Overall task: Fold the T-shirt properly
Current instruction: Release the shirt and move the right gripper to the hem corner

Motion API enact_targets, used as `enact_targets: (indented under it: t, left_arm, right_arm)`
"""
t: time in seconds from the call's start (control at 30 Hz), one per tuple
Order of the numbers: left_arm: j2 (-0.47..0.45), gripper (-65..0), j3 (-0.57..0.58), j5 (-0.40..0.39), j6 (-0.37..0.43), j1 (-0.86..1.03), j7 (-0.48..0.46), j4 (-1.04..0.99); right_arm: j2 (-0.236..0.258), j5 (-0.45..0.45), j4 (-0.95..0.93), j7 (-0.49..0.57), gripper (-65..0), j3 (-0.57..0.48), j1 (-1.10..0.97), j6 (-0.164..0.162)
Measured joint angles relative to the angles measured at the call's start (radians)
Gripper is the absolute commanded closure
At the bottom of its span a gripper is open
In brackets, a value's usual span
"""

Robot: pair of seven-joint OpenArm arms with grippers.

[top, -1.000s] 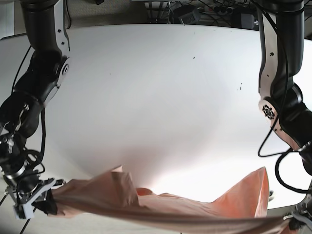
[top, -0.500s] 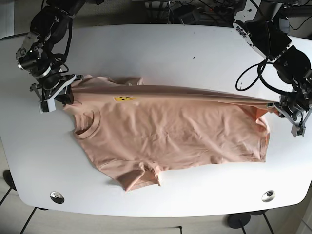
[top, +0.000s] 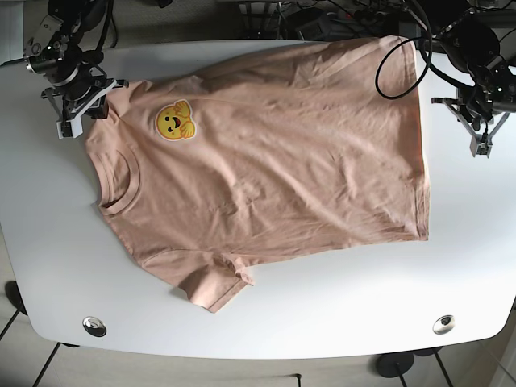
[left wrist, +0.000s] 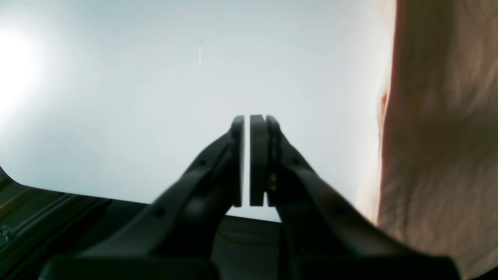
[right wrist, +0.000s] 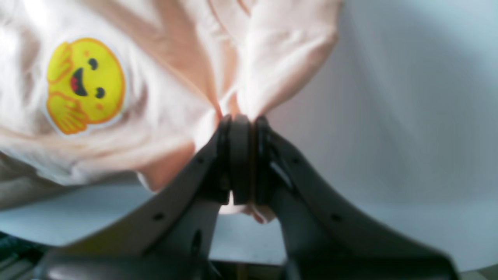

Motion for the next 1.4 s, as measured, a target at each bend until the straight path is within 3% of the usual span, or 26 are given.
enact_targets:
  t: [0.1,0.23,0.27,0.37,0.53,0.7,0.8,0.93,1.03,1.13,1.4]
  left_arm:
    - [0.0,-15.4,0.003,0.0,0.0,-0.004,0.0,0.0]
    - [0.033,-29.9,-0.002,0.016,0.002,-0.071,-0.001,-0.001]
    - [0.046,-31.4,0.002,0.0,0.002,-0.098,-0.008,0.0]
    - [0.053,-31.3,-0.001,0.014,0.002,-0.135,-0.007,0.0]
    - [0.07,-31.3,0.005,0.006,0.004,-0.193,-0.005,0.0]
    - [0.067,-31.3,0.004,0.013,0.004,-0.194,-0.003,0.0]
    - [0.066,-31.3,0.003,0.014,0.004,-0.19,-0.034,0.0]
    - [0.069,-31.3,0.004,0.009,0.001,-0.156,-0.133,0.0]
    - [0.069,-31.3,-0.002,0.014,0.0,-0.138,-0.131,-0.001]
    - [0.066,-31.3,-0.002,0.013,0.001,-0.141,-0.133,-0.001]
    - [0.066,-31.3,-0.003,0.013,0.001,-0.141,-0.133,-0.001]
  right_arm:
    - [-0.029,0.011,0.0,0.003,-7.6,0.013,-0.001,0.008]
    - [-0.017,-0.005,0.0,0.017,-34.6,0.064,0.006,0.0]
    - [-0.021,-0.009,0.0,0.066,-45.2,0.064,0.022,-0.005]
    - [-0.018,0.0,0.0,0.14,-63.6,0.059,0.074,-0.004]
    - [0.077,-0.002,-0.177,0.142,-65.0,-0.02,0.272,-0.008]
    - [0.202,-0.002,-0.575,0.167,-65.0,-0.173,0.557,-0.008]
    - [0.289,-0.002,-0.833,0.299,-65.0,-0.299,0.697,-0.008]
    - [0.365,-0.002,-1.172,0.483,-65.0,-0.513,0.854,-0.009]
    - [0.388,-0.002,-1.36,0.604,-65.0,-0.625,0.934,-0.008]
    - [0.39,-0.002,-1.423,0.671,-65.0,-0.676,0.937,-0.008]
    - [0.326,0.009,-1.42,0.731,-65.0,-0.694,0.898,-0.011]
